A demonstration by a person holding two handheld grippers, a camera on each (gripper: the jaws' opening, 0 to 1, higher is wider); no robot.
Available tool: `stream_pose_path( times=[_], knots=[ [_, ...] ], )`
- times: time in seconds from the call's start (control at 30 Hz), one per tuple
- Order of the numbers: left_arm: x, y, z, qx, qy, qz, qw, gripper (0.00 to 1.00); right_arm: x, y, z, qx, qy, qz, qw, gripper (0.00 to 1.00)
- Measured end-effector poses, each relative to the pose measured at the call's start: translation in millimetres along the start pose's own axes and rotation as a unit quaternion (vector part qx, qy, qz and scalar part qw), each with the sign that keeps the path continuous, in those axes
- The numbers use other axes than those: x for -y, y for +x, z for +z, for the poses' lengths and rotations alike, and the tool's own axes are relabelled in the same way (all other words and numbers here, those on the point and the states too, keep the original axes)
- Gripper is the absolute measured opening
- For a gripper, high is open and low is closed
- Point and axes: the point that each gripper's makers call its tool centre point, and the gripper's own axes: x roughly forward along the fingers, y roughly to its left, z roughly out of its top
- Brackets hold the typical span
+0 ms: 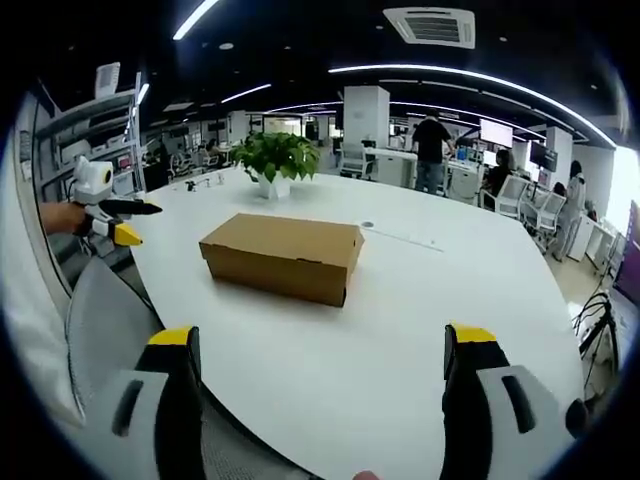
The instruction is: Operate the shoe box by opening the lid, removing the specified soft item, and placing it in the target area until the item is outside and the box remains undamaged.
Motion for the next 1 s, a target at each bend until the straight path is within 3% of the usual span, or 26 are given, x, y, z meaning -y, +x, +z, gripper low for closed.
stream_pose_path(
  times=[1.0],
  knots=[
    [-0.3, -1.8, -1.3, 0.001, -0.004, 0.004, 1.0000, 1.00, 3.8, -1.3, -2.5, -0.004, -0.008, -0.002, 1.0000, 0.96]
  ],
)
